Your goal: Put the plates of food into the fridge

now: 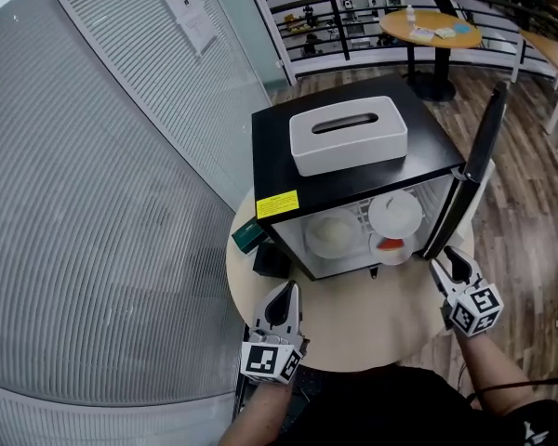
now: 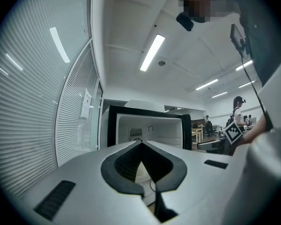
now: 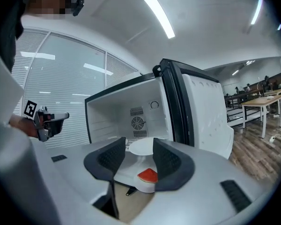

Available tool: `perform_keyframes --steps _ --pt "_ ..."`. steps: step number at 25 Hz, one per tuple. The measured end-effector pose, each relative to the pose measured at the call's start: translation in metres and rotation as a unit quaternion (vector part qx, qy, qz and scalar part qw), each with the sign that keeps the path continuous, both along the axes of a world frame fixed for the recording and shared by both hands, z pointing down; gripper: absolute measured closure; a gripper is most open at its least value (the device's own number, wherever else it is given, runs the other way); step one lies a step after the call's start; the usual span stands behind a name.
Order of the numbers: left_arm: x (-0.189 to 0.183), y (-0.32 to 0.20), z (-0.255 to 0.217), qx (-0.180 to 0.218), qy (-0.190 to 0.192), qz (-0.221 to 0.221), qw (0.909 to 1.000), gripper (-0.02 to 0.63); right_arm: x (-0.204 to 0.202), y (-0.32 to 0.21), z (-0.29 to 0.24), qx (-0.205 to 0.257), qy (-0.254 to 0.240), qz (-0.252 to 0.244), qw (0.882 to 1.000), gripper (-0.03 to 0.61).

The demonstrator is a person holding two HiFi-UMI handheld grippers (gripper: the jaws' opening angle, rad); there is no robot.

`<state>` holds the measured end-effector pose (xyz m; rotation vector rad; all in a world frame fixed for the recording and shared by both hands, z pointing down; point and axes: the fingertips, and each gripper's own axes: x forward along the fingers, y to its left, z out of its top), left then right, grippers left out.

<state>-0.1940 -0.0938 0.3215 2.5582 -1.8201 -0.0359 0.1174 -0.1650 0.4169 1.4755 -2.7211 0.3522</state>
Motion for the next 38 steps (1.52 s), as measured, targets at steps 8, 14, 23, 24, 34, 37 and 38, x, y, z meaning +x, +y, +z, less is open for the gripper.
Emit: perform_keyframes --steps 8,14,23,24,34,37,38 --pt "0.007 0.011 0.005 0.000 -0.003 0.019 0.9998 0.611 -0.004 0.011 -0.015 0.018 -0.007 0.005 1.000 0.508" --pt "0.014 0.016 0.014 -0.009 0.000 0.032 0.9994 0.611 -0.012 0.018 -0.012 0.019 0.002 0.005 1.000 0.569" --pt "0.019 0.020 0.025 -0.020 -0.002 0.045 0.9988 0.611 -0.023 0.030 -0.001 0.017 0.026 -0.004 0.999 0.572" --pt "0.017 0.020 0.026 -0.019 -0.005 0.044 0.9988 0.611 -0.024 0.032 -0.001 0.020 0.033 -0.004 0.999 0.572" --pt "0.007 0.024 0.028 -0.026 -0.012 0.039 0.9988 0.611 -0.025 0.031 -0.007 0.025 0.028 0.001 0.999 0.574" --pt "0.003 0.024 0.031 -0.024 -0.013 0.040 0.9988 0.611 -0.027 0.028 -0.011 0.027 0.027 0.003 0.999 0.572" --pt "0.002 0.023 0.031 -0.024 -0.013 0.038 0.9989 0.611 -0.027 0.027 -0.012 0.026 0.028 0.003 0.999 0.574"
